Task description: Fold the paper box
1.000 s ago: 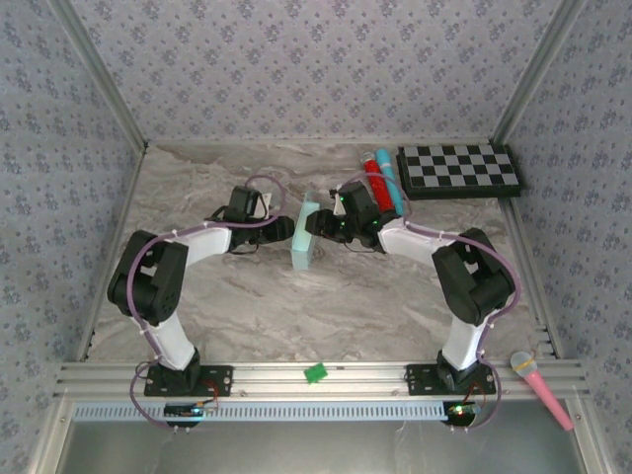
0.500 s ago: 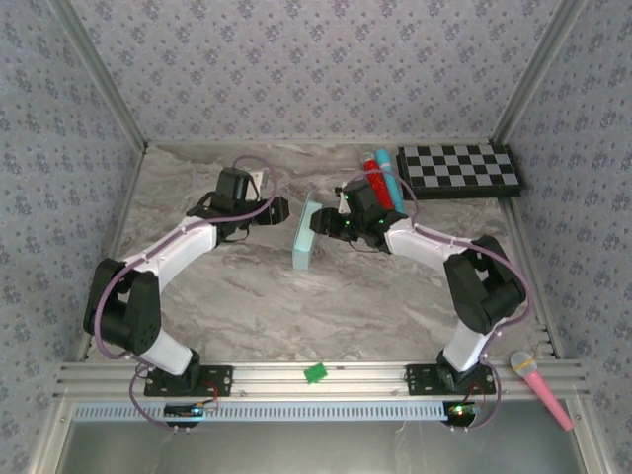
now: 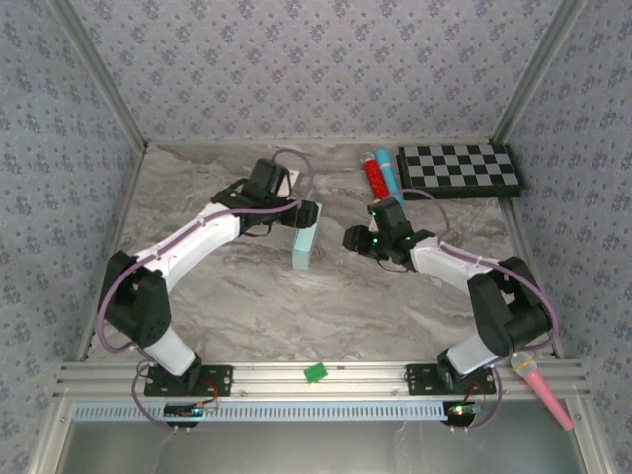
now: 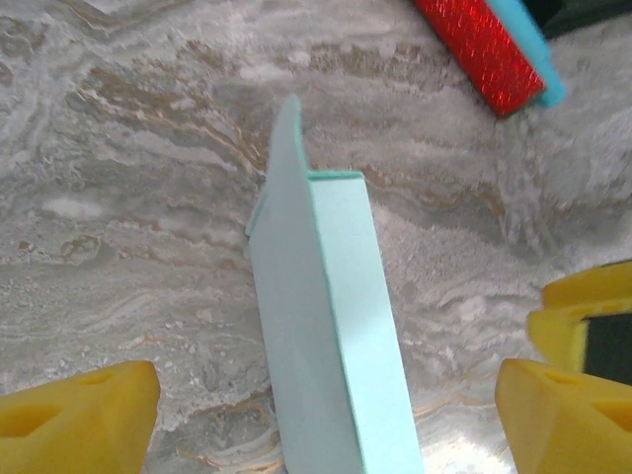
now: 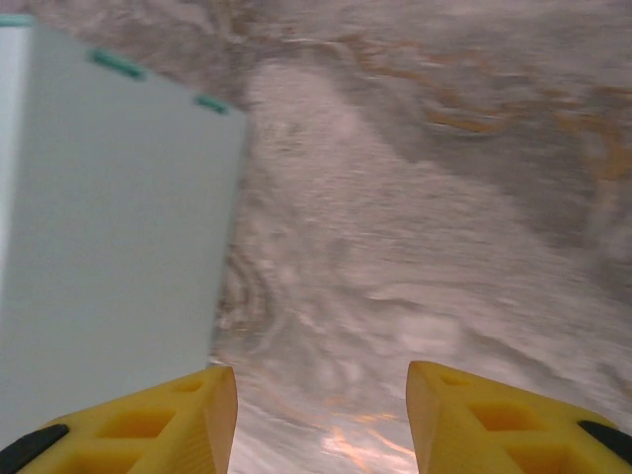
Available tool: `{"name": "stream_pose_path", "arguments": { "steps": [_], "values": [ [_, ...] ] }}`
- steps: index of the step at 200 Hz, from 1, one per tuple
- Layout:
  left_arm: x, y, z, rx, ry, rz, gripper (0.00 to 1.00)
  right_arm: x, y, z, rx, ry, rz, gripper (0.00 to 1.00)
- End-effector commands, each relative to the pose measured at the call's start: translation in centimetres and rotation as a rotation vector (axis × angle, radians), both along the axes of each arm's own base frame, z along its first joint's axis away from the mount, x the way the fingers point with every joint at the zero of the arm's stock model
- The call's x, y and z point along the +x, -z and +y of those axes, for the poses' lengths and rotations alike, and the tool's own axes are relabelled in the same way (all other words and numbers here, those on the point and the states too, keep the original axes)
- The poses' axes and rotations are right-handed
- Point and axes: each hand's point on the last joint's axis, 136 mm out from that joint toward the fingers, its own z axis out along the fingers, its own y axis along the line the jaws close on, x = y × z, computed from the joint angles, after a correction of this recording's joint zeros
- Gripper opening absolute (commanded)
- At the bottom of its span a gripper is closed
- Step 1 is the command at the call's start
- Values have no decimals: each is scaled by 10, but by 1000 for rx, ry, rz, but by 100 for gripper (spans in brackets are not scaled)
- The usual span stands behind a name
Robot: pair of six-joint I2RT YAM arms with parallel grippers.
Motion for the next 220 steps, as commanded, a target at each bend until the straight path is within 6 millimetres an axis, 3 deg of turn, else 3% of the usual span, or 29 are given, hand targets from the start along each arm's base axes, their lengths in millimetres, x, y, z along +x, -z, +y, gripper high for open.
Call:
{"name": "stream_pose_path", "arguments": {
  "steps": [1, 47, 108, 164, 220],
  "values": [
    [-5, 21, 5, 179, 6, 53, 88, -6, -2, -20, -39, 24, -9, 50],
    [-3, 40, -12, 325, 61, 66, 87, -9, -3, -45, -34, 84, -19, 50],
    [2, 61, -21, 383, 100, 103, 76, -11, 3, -50, -19, 97, -4, 50],
    [5, 65, -19, 419, 127, 97, 62, -11, 7, -51, -16, 99, 5, 50],
    [6, 66, -18, 450, 186, 79, 55, -13, 9, -52, -19, 100, 15, 50]
  ]
}}
